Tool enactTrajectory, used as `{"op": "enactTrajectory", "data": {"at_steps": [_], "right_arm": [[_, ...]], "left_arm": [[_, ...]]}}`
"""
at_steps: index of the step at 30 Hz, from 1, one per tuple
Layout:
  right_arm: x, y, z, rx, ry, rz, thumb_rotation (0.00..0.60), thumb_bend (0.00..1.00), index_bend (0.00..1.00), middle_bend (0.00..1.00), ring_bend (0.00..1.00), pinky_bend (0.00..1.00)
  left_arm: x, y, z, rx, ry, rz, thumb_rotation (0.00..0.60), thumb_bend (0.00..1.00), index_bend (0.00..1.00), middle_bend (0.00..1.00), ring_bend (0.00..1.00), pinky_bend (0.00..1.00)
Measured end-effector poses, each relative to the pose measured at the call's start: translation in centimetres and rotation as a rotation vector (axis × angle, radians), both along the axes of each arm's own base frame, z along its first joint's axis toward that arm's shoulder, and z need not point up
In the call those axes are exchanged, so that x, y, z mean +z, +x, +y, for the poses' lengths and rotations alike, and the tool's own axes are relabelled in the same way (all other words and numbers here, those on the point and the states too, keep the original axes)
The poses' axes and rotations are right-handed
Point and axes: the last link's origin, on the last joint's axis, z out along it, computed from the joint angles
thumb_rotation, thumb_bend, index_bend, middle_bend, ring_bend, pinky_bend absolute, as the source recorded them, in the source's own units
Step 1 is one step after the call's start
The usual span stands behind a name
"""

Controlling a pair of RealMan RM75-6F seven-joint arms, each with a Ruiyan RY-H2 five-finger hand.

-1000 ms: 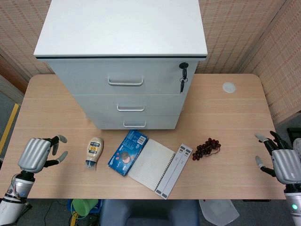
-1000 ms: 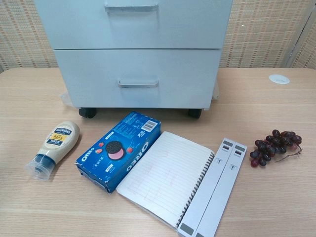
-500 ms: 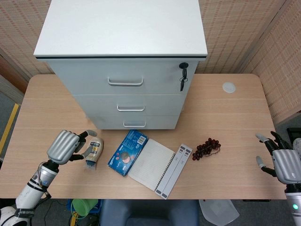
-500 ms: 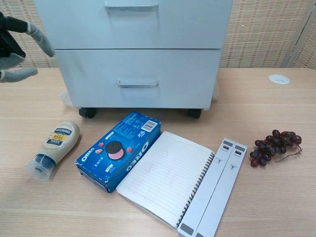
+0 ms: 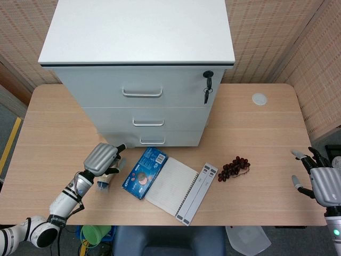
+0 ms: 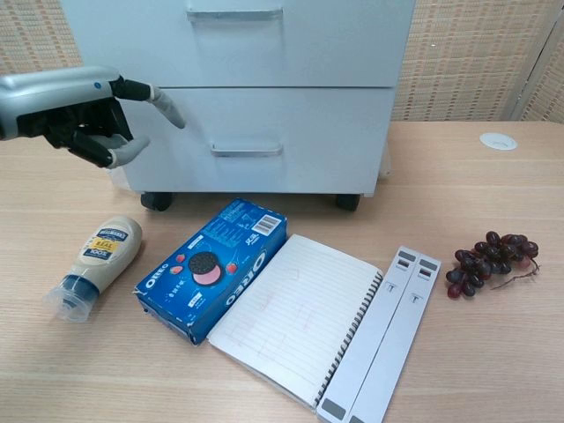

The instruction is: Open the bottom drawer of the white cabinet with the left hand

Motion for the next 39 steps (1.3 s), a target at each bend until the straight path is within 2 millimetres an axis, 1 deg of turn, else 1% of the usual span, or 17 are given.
{"op": "enactTrajectory", "data": {"at_steps": [8, 14, 23, 32, 39], "right_arm": [[0.1, -0.3, -0.3, -0.006, 0.004, 0.001, 0.600, 0.35, 0.18, 0.30, 0.18, 0.22], [0.3, -0.5, -0.3, -0.012, 0.002, 0.000, 0.600, 0.35, 0.18, 0.30, 0.18, 0.22], [0.5, -0.8, 0.0, -0.018, -0.003, -0.002, 0.600, 0.35, 0.18, 0.30, 0.18, 0.22], [0.7, -1.1, 0.3, -0.025, -0.010, -0.002, 0.600, 0.35, 0.18, 0.30, 0.18, 0.22], [0.8, -1.2, 0.4, -0.029, -0.012, -0.004, 0.600, 0.35, 0.18, 0.30, 0.18, 0.22]], "left_arm": [[-2.9, 2.1, 1.5, -0.003, -0.002, 0.034, 0.600, 0.59, 0.20, 0.96, 1.00, 1.00], [-4.1, 3.2, 2.1, 0.002, 0.030, 0.046, 0.600, 0.58, 0.20, 0.97, 1.00, 1.00], [-5.5, 3.8, 2.4, 0.001, 0.058, 0.108, 0.600, 0.58, 0.20, 0.97, 1.00, 1.00], [-6.3, 3.9, 2.8, 0.009, 0.077, 0.157, 0.600, 0.58, 0.21, 0.97, 1.00, 1.00], [-6.6, 3.9, 2.8, 0.007, 0.089, 0.189, 0.600, 0.58, 0.25, 0.97, 1.00, 1.00]]}}
